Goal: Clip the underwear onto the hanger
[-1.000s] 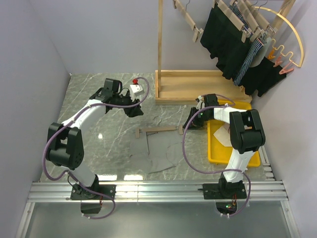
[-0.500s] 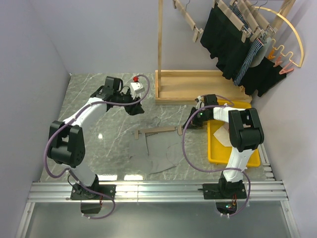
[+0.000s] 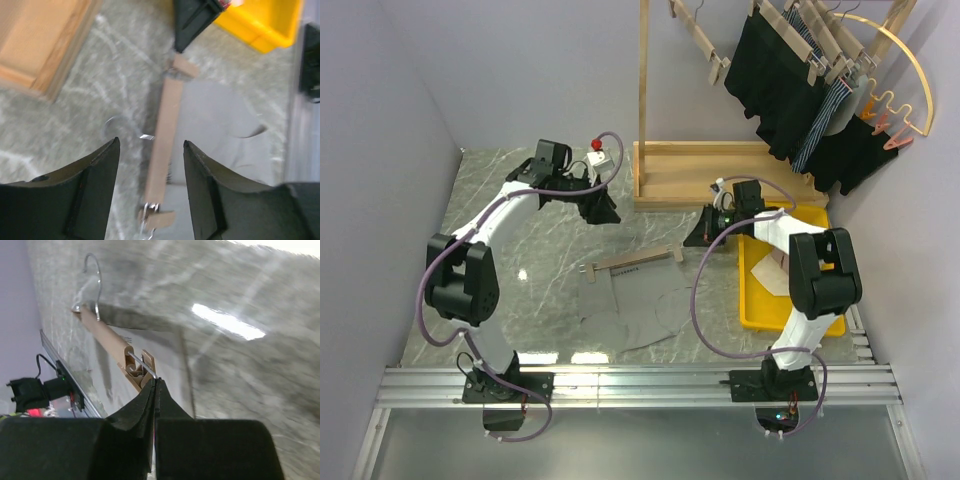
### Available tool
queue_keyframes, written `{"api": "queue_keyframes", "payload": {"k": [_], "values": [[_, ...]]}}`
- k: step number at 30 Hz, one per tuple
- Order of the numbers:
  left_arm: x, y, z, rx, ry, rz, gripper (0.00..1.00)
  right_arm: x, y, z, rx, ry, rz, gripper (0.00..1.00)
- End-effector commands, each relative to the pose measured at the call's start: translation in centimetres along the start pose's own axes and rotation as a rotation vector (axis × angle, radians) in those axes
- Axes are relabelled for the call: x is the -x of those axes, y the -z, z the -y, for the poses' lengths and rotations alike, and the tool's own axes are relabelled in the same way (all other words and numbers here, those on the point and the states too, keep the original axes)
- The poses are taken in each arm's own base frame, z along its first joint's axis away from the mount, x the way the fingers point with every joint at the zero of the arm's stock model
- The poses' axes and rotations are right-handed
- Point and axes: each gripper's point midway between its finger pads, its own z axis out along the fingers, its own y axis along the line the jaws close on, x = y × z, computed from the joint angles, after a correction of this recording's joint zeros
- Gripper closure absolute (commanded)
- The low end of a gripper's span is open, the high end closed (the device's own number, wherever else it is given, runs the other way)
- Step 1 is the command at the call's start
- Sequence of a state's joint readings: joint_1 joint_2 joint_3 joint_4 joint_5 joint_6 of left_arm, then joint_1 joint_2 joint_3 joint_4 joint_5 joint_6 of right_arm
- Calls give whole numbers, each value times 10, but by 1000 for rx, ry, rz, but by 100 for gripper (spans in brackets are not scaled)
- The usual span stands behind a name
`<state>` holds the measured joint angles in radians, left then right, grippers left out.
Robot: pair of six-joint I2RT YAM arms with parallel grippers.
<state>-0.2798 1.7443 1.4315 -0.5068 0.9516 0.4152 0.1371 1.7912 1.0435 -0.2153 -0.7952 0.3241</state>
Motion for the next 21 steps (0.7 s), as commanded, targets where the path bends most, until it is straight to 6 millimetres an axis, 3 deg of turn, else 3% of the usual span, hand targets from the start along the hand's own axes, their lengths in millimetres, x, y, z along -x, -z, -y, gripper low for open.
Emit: {"api": "queue_keyframes", "payload": {"k": [1, 6, 13, 14, 16, 17, 21], "values": [[22, -2, 30, -160, 43, 45, 40, 23, 15, -49, 82, 196, 76, 100], [27, -10, 42, -256, 80, 44, 27, 19, 17, -69, 76, 320, 80, 100], [22, -31, 60, -387, 131, -4, 24, 19, 22, -95, 72, 439, 107, 100], [14, -35, 61, -410, 161, -25, 24, 19, 23, -97, 69, 457, 111, 100], [19, -39, 64, -443, 156, -24, 20, 17, 23, -104, 70, 481, 112, 100], [14, -42, 64, -459, 166, -38, 15, 17, 23, -105, 67, 495, 115, 100], [5, -51, 62, -485, 187, -60, 13, 16, 26, -114, 61, 542, 126, 100]]}}
